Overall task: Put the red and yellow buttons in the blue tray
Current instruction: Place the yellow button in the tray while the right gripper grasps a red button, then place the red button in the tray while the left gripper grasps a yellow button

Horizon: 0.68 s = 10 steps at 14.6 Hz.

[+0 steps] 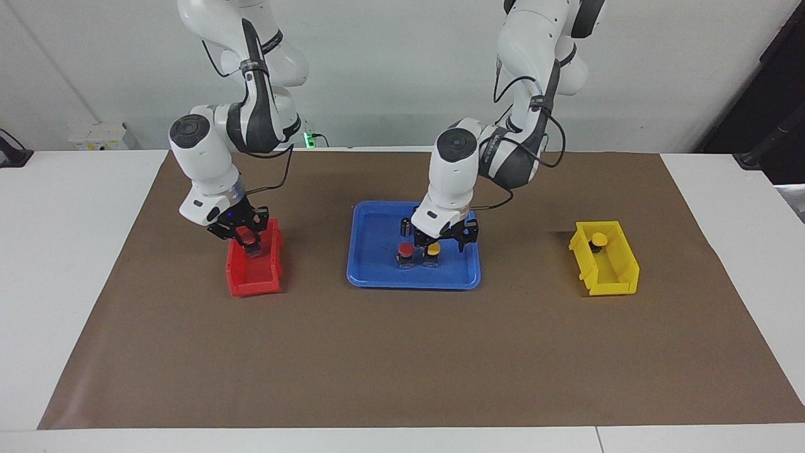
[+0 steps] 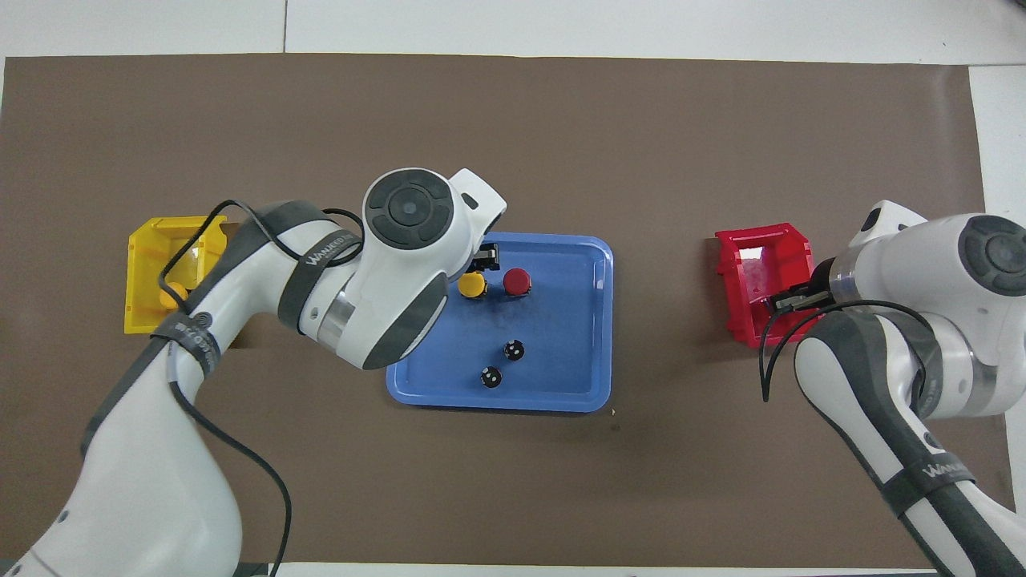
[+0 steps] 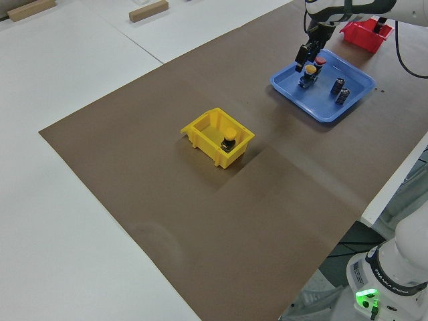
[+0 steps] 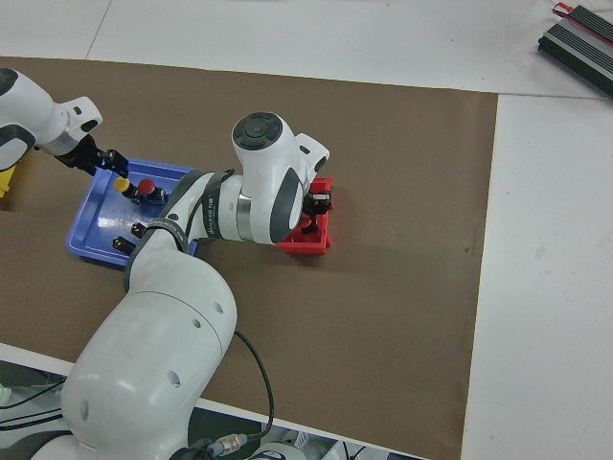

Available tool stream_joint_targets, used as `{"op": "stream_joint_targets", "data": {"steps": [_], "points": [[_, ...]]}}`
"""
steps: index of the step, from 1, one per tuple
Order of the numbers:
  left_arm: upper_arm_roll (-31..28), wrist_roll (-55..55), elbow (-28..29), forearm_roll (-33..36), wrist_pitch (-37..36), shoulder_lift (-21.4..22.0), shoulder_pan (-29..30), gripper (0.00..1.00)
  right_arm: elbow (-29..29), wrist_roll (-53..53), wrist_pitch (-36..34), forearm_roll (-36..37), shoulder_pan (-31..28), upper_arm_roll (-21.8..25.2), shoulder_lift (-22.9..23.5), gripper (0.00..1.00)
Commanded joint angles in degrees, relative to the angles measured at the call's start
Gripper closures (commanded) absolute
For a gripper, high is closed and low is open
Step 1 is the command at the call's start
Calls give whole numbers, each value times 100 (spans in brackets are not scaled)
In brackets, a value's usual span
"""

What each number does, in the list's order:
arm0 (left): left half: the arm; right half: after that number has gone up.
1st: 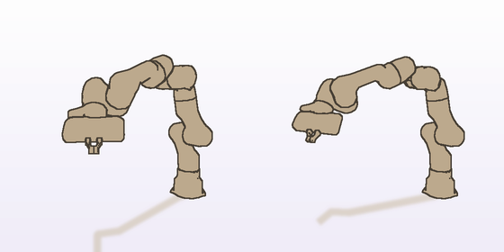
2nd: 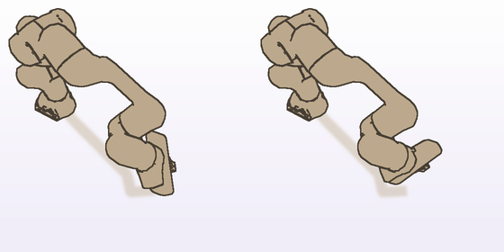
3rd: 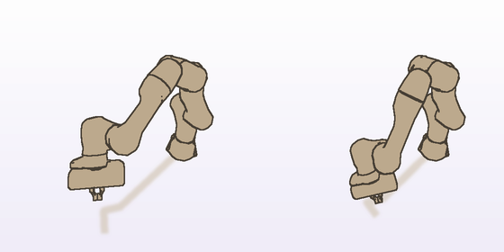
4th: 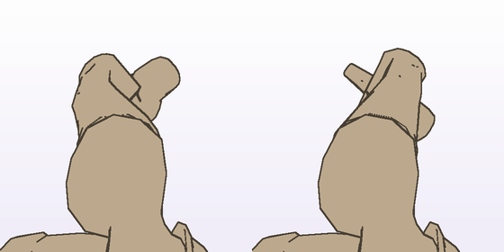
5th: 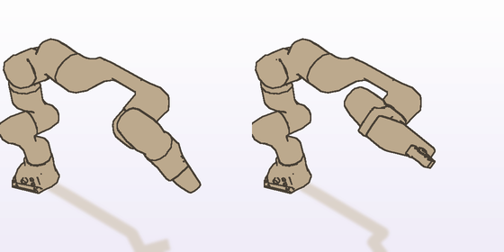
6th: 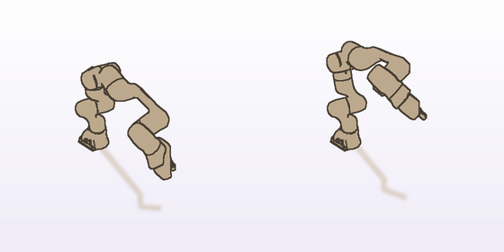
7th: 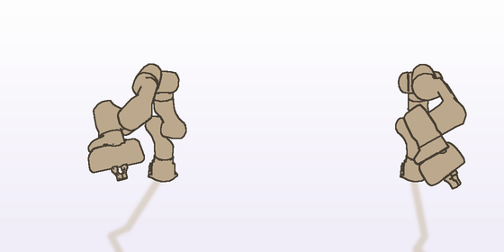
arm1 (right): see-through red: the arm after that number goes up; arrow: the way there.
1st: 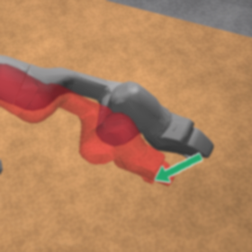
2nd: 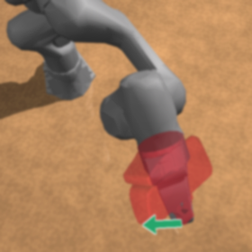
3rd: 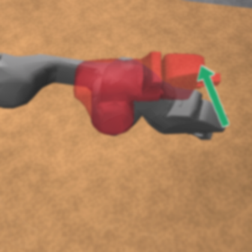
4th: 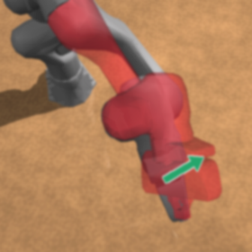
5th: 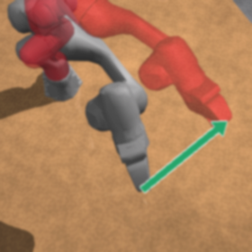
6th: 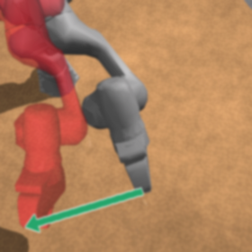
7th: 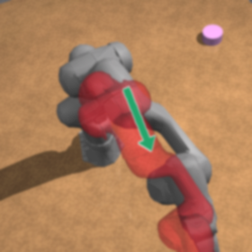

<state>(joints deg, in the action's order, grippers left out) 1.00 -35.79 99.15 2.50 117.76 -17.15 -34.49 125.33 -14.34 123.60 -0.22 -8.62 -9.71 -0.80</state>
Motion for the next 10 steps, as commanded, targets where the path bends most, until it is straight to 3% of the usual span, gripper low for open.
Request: {"op": "stream_joint_targets", "data": {"steps": [1, 4, 7, 10], "points": [[-21, 396, 140, -30, -507, 580, 407, 0, -1428, 96, -1212, -136, 44, -84, 413, 68], [-118, 1010, 157, 110, -1017, 721, 986, 0, -2222, 1315, -1507, -127, 789, -84, 773, 68], [-109, 2177, 227, 102, -1124, 783, 1715, 0, -2197, 3046, -822, -110, 1773, -84, 975, 69], [-91, 3171, 621, 102, -1002, 923, 2427, 0, -1995, 3771, -198, -83, 2171, -93, 1213, 69]]}}
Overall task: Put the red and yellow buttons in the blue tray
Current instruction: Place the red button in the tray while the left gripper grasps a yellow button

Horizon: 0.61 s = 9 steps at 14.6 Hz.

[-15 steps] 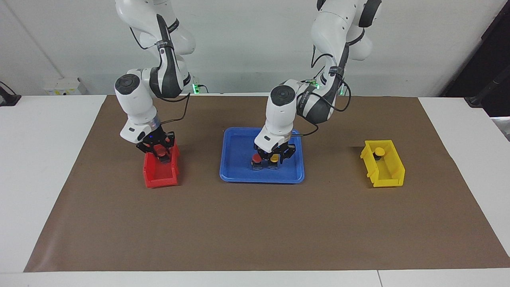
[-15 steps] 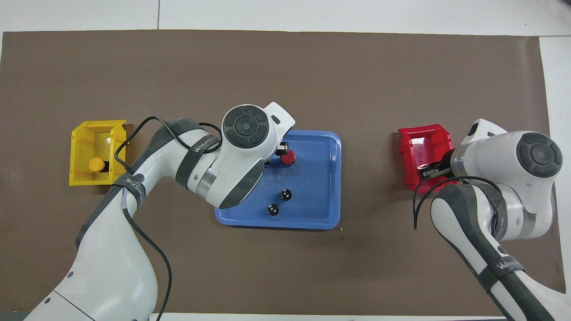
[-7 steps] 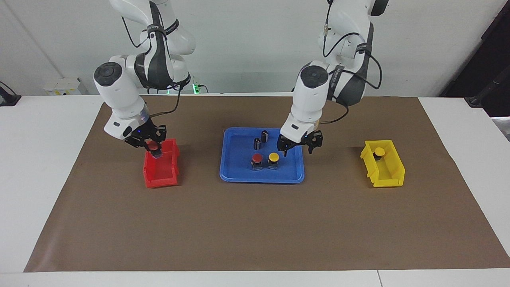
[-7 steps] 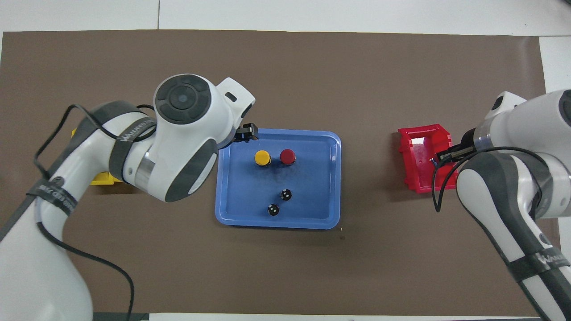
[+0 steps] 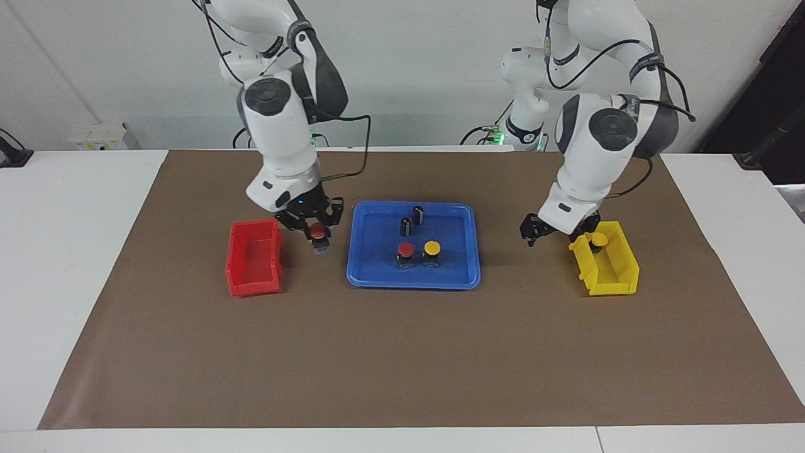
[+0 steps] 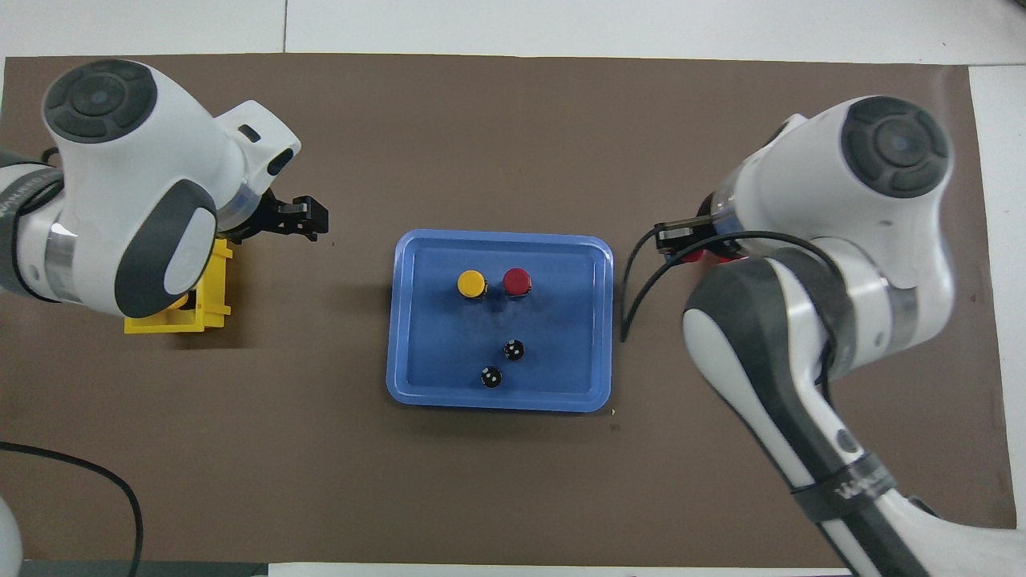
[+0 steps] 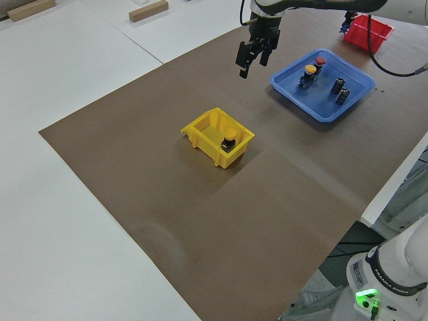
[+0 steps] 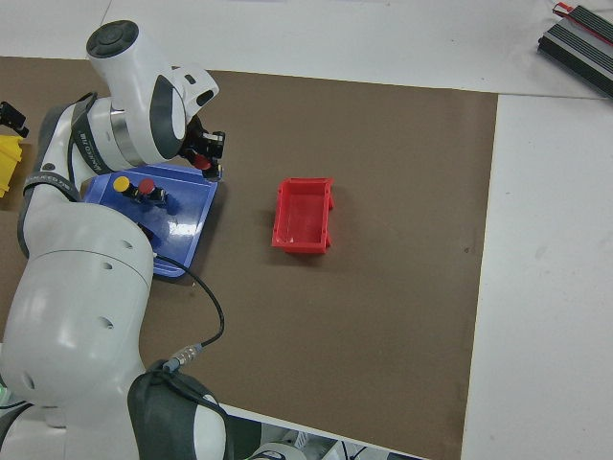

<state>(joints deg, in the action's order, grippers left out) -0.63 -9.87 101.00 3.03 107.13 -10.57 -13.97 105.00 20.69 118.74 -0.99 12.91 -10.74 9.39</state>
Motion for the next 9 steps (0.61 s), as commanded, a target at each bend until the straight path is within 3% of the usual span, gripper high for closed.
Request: {"op": "stream_joint_targets", "data": {"steps": [1, 6, 9], "points": [[72, 765, 604, 40, 202, 327, 630, 0, 56, 347, 412, 3, 166, 19, 299, 69], [72, 1399, 1878, 39, 1511, 775, 1265, 0, 460, 471, 923, 29, 326, 19, 432, 68], [72, 1426, 2046, 39, 1584, 854, 1283, 2, 723, 462, 1080, 29, 335, 10, 362, 68]]}}
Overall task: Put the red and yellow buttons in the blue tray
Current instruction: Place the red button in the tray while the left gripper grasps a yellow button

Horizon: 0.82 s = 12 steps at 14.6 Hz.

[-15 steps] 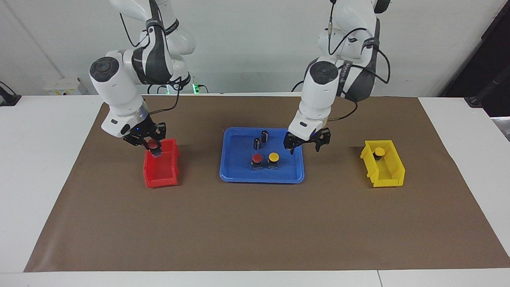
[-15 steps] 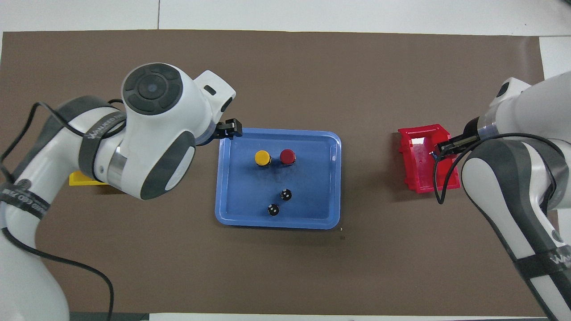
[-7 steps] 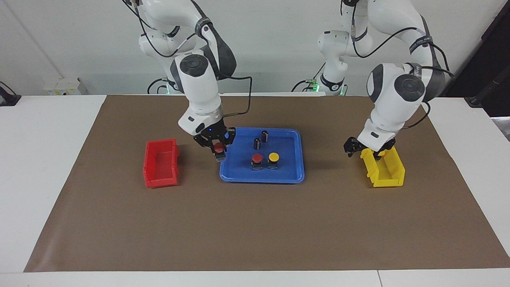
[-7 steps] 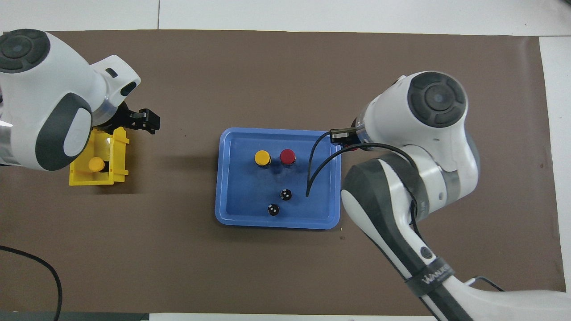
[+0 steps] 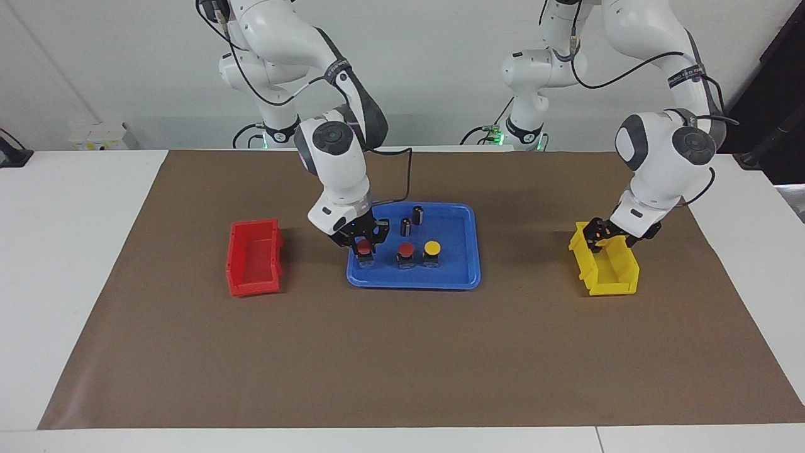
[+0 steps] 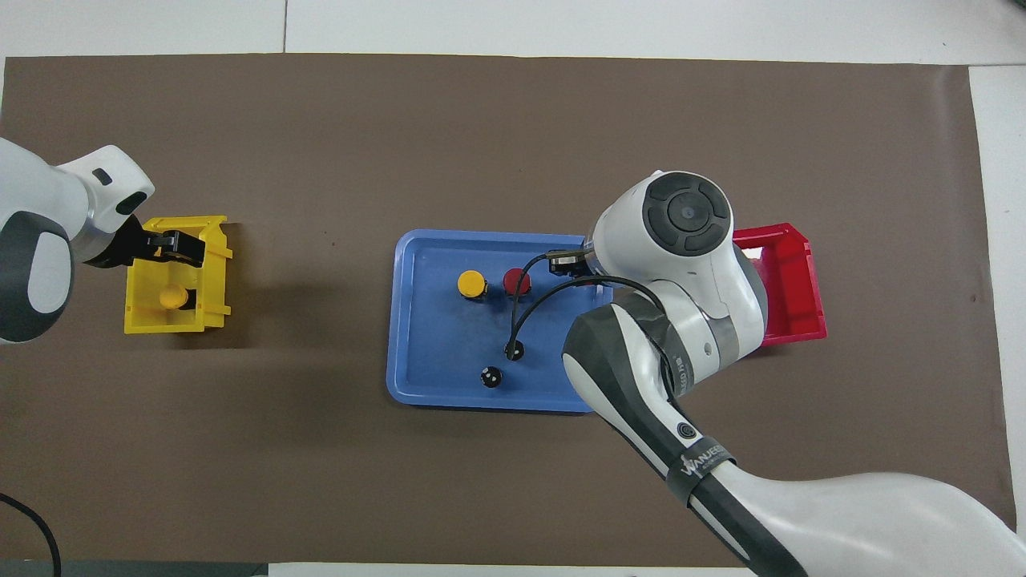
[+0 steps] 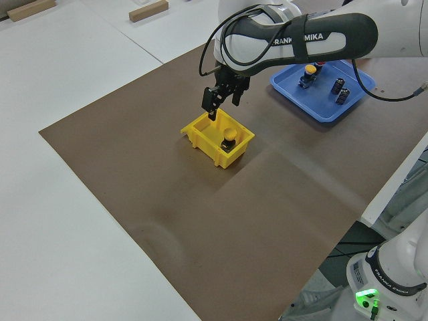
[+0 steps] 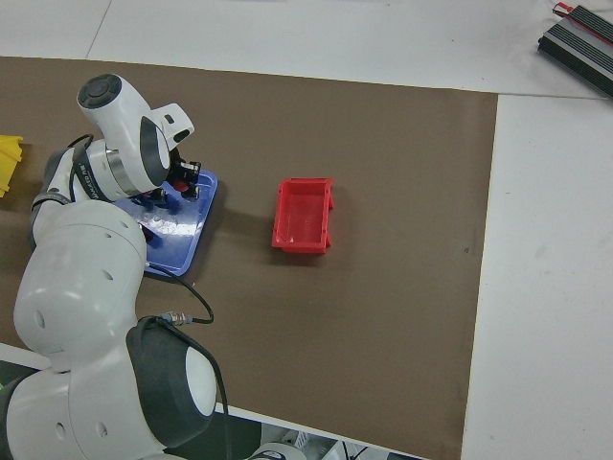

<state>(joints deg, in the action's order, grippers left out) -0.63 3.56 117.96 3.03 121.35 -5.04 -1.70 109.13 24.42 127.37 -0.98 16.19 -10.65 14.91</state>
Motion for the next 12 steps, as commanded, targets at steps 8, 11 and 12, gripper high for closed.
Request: {"op": "stream_joint_targets", "data": {"steps": [8, 11, 12], "points": [[72, 153, 588, 31, 214, 416, 257, 35, 689, 98, 508, 28, 165, 2, -313, 56], [72, 145, 623, -4, 249, 416, 266, 35, 680, 98, 500, 28, 165, 2, -313, 32], [72, 145, 658, -4, 275, 425, 266, 35, 593, 98, 430, 28, 147, 2, -296, 24]]}}
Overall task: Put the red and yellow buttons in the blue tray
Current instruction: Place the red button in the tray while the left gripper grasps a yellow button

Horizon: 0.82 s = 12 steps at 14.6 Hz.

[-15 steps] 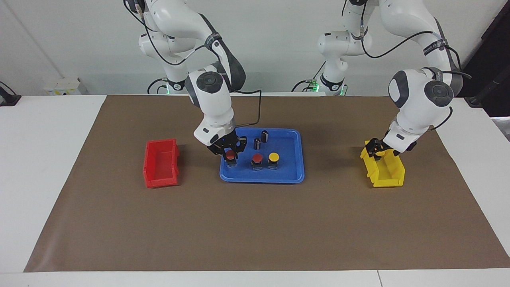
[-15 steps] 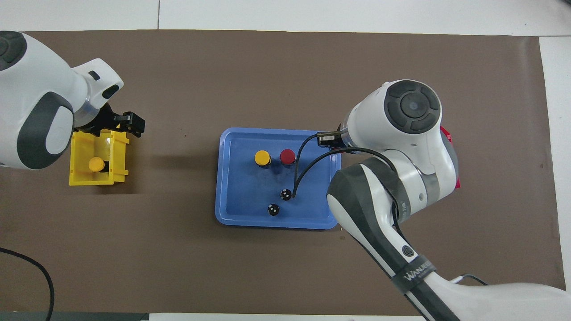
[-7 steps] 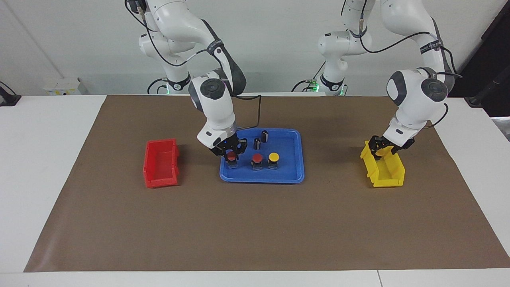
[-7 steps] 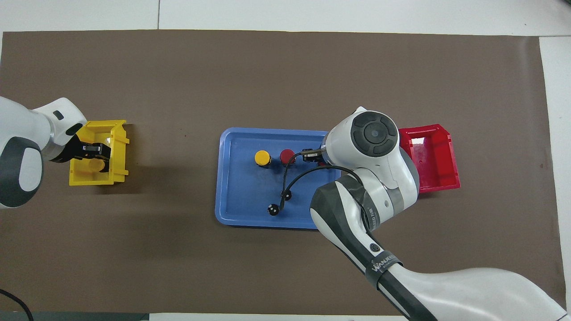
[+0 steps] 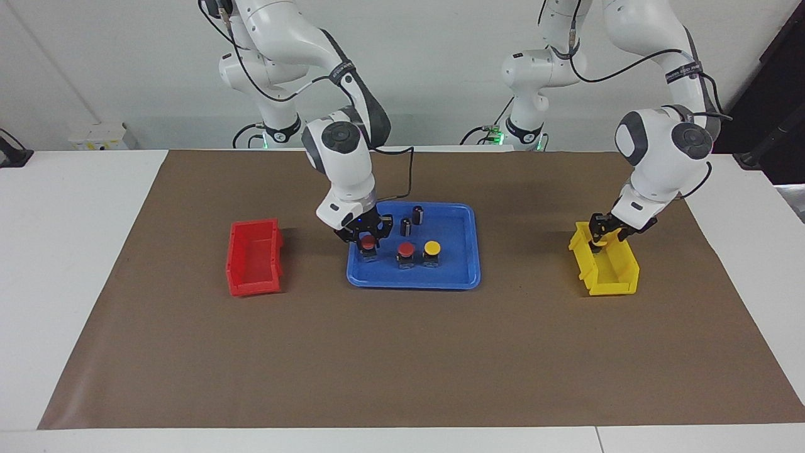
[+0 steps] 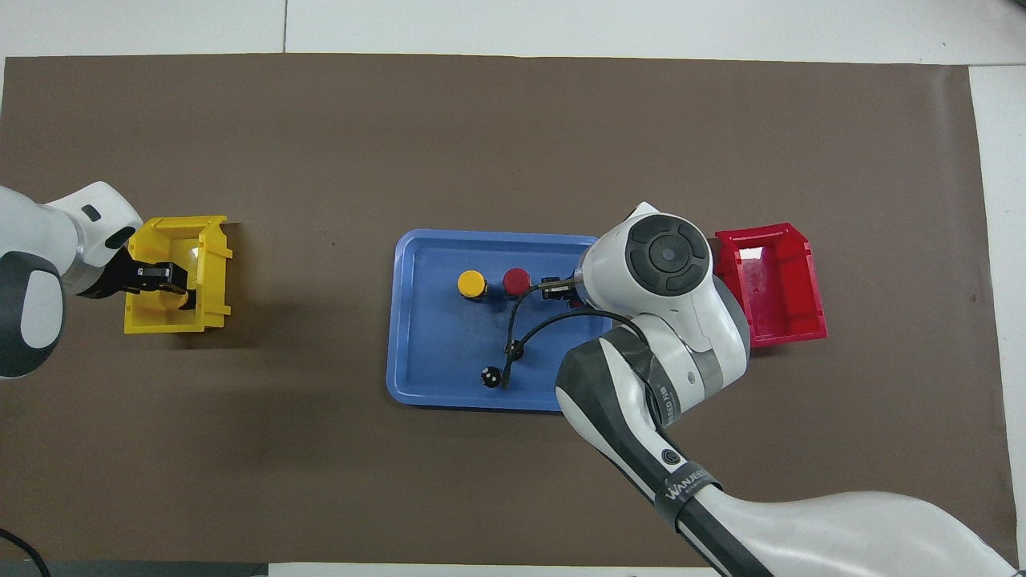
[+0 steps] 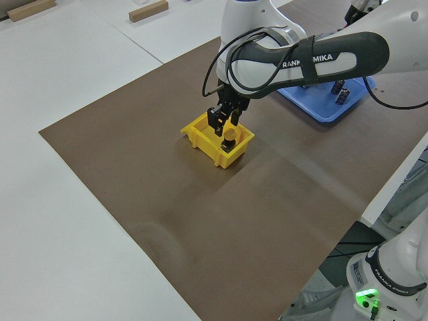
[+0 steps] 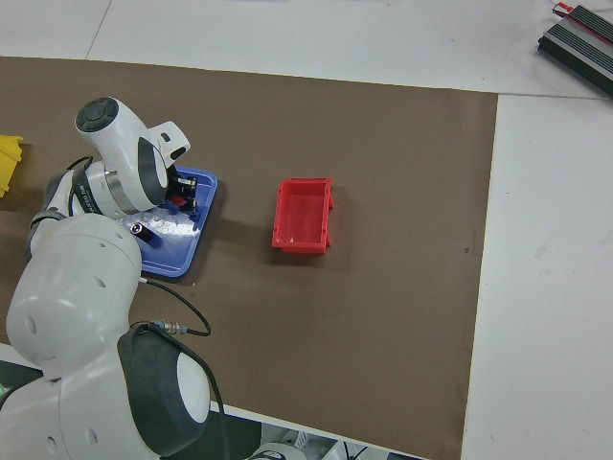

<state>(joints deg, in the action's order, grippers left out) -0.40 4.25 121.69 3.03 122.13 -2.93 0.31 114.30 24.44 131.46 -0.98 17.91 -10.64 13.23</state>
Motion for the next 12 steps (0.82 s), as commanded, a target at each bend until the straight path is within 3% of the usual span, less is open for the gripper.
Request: {"op": "stream_joint_targets", "data": {"steps": [1, 3, 7, 10, 11, 12], "points": [[49, 76, 328, -13, 258, 214, 66, 35, -117, 96, -102, 28, -50, 9, -93, 15], [49, 58, 451, -22, 478, 222, 57, 35, -600, 44, -619, 45, -251, 35, -66, 0], [49, 58, 452, -22, 487, 223, 57, 35, -1750, 0, -2199, 63, -1068, 44, -172, 0], [49, 50, 618, -22, 645, 240, 57, 44, -2298, -454, -3361, 63, -1569, 44, -460, 0], [49, 15, 636, -22, 628, 266, 31, 76, -2299, -762, -3538, 63, -1754, 53, -653, 0], [49, 23, 619, -22, 628, 266, 48, 98, -2299, -1008, -3749, 63, -1990, 53, -821, 0]]}}
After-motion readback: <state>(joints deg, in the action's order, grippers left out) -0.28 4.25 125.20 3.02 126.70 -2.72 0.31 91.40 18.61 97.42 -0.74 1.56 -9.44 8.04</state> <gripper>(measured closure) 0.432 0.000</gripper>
